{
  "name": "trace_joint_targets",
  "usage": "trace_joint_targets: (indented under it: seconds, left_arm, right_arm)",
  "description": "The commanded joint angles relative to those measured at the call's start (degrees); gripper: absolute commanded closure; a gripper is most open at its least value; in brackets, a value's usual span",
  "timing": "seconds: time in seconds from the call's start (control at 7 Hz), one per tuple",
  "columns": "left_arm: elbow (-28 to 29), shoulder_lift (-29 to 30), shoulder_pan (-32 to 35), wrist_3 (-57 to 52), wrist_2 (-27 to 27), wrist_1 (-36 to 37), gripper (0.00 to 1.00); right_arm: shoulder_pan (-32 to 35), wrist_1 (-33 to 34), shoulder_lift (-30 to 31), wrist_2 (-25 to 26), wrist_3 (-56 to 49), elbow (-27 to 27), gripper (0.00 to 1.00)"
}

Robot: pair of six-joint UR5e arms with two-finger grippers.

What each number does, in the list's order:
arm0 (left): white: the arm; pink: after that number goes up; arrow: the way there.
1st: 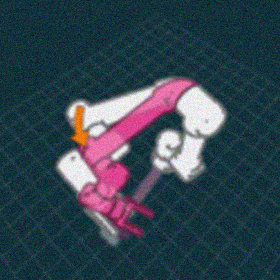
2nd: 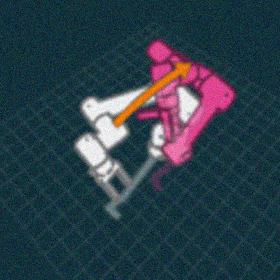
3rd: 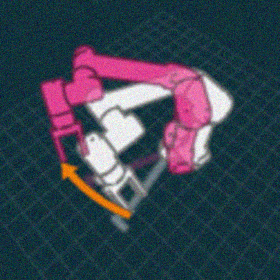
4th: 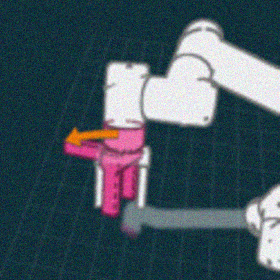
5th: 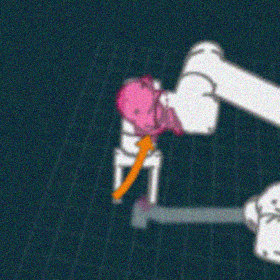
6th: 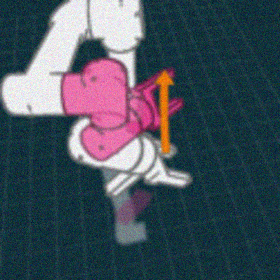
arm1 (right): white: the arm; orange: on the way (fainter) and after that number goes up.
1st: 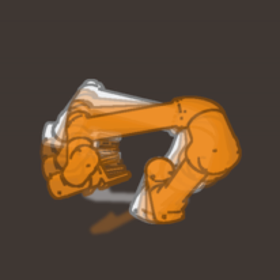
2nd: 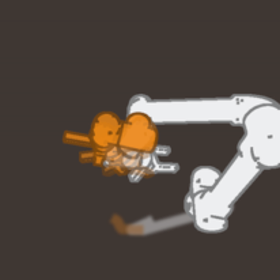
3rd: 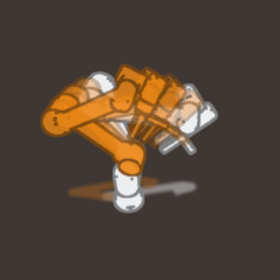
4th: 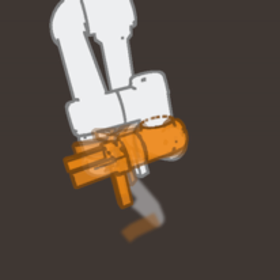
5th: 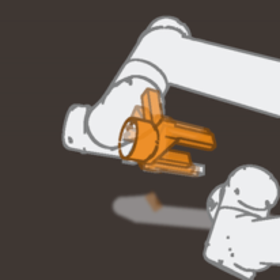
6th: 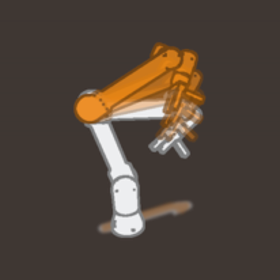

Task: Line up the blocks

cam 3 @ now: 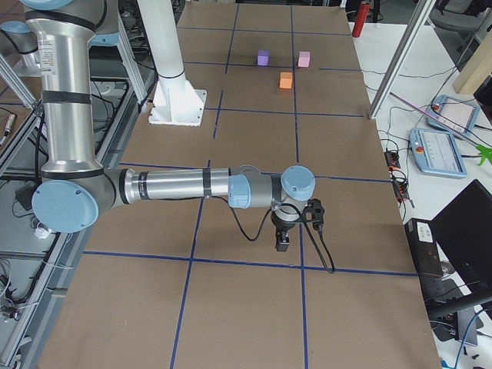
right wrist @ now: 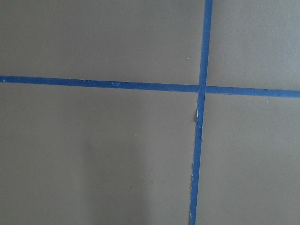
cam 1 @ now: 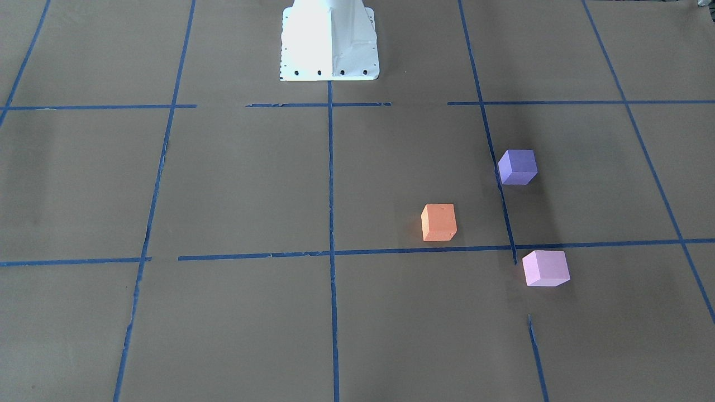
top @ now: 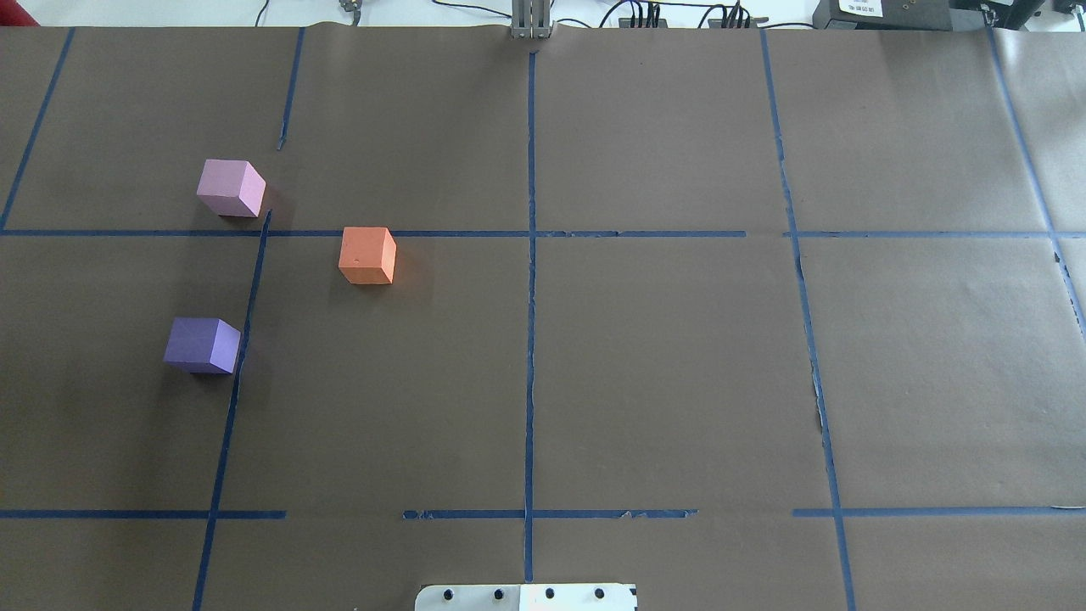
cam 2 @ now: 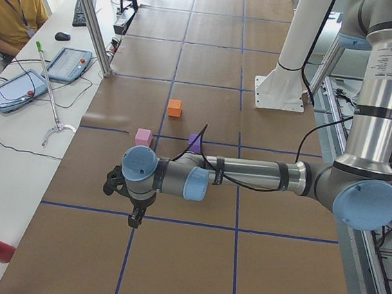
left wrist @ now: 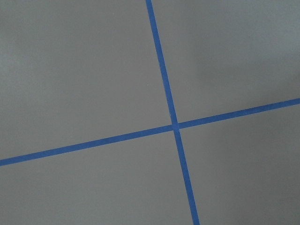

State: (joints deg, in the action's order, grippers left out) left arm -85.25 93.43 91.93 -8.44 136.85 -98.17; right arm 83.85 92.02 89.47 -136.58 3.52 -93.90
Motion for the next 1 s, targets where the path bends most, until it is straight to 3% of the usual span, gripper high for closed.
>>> trace_joint_targets:
  seconds: [0.0, 0.43, 0.57, 0.86]
  left_arm:
    - [-0.2, 0.1, 0.0, -0.1, 0.1, -0.1, 0.00]
    - [-2.9, 5.5, -8.1, 0.9, 0.0, 0.4, 0.00]
    - [-5.5, 5.3, -8.8, 6.6, -0.2, 0.4, 0.00]
    - [-7.5, 9.6, -16.8, 19.3, -0.4, -0.2, 0.00]
  right_arm:
    - [0.0, 0.0, 0.0, 0.0, 0.0, 0.0, 0.00]
    - [0.0, 0.0, 0.0, 0.0, 0.0, 0.0, 0.00]
    - [0.0, 0.0, 0.0, 0.0, 0.0, 0.0, 0.00]
    - [0.0, 0.0, 0.0, 0.0, 0.0, 0.0, 0.00]
